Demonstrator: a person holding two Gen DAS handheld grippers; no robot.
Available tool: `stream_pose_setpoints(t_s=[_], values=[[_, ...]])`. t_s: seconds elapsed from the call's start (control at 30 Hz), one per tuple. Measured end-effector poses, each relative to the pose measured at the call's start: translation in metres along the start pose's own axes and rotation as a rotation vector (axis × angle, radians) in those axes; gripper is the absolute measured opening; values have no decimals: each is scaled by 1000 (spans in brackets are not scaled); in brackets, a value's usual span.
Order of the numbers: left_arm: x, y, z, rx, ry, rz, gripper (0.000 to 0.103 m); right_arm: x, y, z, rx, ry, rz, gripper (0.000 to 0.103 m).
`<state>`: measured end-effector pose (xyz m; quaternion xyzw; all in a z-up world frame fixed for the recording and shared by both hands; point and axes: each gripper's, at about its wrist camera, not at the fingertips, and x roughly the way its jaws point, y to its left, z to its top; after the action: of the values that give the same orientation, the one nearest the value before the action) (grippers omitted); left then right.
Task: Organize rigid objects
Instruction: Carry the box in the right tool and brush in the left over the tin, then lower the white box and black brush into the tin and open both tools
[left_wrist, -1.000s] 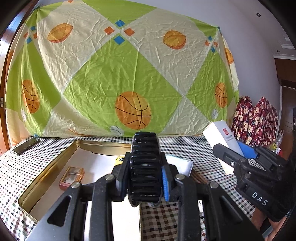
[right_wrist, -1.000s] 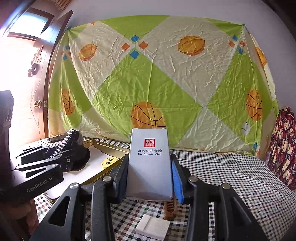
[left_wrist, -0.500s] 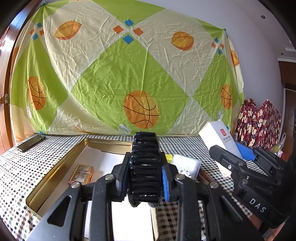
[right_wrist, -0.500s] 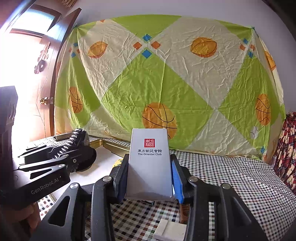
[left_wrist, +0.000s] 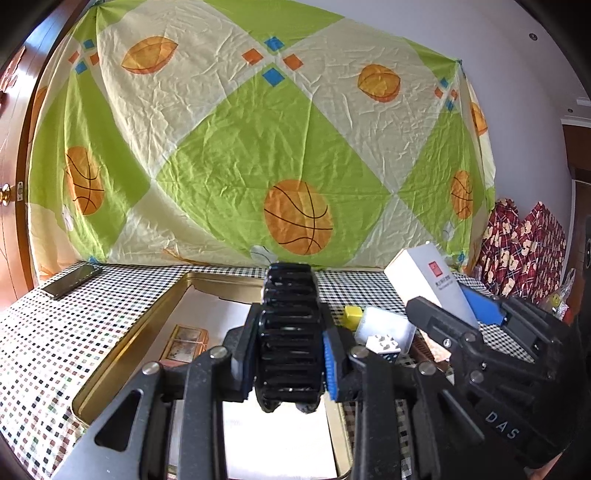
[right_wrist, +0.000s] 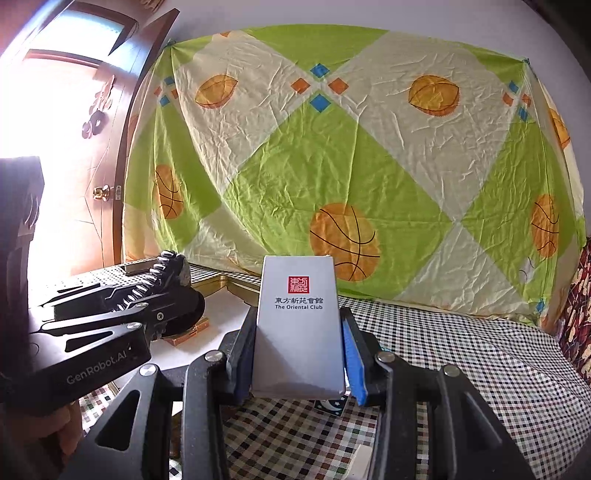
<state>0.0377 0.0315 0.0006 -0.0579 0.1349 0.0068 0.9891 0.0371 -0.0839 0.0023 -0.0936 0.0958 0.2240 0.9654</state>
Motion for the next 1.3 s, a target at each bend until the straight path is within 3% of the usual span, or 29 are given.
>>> stream_pose_setpoints(t_s=[0.87, 1.3], values=[[10, 38, 0, -21, 81, 34, 27, 26, 37, 6, -42, 27, 74, 44], [33, 68, 2, -18, 203, 77, 27, 65, 50, 12, -21, 123, 128, 44]])
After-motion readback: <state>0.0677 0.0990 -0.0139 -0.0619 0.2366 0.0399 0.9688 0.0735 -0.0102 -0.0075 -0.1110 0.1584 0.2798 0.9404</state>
